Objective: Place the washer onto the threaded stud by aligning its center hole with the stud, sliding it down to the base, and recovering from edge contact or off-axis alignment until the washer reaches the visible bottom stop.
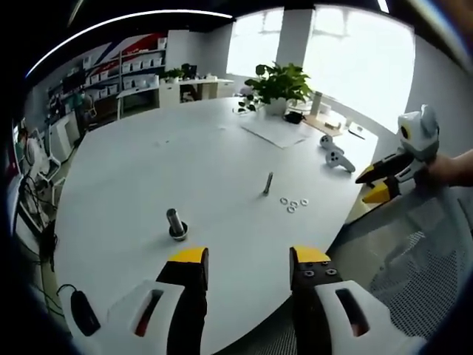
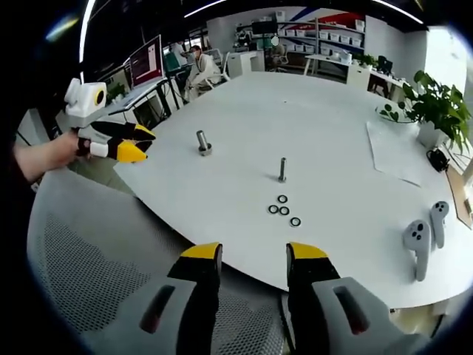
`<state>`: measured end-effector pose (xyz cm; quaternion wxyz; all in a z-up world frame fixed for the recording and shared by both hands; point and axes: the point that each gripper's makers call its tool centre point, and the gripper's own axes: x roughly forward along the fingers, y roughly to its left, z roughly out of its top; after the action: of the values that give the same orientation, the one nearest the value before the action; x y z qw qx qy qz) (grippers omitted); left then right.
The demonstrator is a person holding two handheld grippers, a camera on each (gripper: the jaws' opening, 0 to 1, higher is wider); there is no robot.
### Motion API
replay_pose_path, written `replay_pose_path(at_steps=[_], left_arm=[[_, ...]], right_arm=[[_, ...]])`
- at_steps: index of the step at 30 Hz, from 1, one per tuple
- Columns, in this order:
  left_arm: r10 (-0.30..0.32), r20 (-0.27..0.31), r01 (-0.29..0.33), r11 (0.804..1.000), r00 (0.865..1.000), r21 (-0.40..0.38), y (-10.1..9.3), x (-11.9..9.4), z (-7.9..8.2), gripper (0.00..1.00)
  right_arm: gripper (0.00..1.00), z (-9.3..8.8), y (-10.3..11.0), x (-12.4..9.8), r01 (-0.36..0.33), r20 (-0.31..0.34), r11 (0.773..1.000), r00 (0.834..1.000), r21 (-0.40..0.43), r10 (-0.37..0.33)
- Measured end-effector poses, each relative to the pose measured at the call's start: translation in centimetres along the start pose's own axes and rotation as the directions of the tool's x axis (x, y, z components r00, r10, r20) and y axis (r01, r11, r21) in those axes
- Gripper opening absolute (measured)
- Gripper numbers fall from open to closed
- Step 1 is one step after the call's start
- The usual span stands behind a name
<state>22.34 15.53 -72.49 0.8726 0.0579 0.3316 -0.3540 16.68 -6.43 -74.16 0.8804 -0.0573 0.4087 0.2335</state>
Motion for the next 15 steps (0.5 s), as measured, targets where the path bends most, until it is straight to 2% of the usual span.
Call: replay_pose_path(at_steps=[2,5,15], left_arm=[[0.000,0.000,0.000,1.000,1.000,0.003,-0.08,-0.09,0.01,0.42],[0.004,0.010,-0.004,1.000,1.000,0.007,0.02,-0.20,0.21,0.42],[-0.002,0.005,0.002,1.000,1.000,0.007,-0.09,-0.09,0.14,0.43]], right_arm=[[0.37,0.19,0.23,-0.02,-0.007,0.008,1.000,1.000,-0.014,0.008],[0.38,-0.25,0.47,0.18,-0.017,-0.018,1.000,1.000,-0.026,0.016],[0.39,-0.53,0.44,0.30,-0.019,-0.039,0.999,0.999,-0.028,0.018]])
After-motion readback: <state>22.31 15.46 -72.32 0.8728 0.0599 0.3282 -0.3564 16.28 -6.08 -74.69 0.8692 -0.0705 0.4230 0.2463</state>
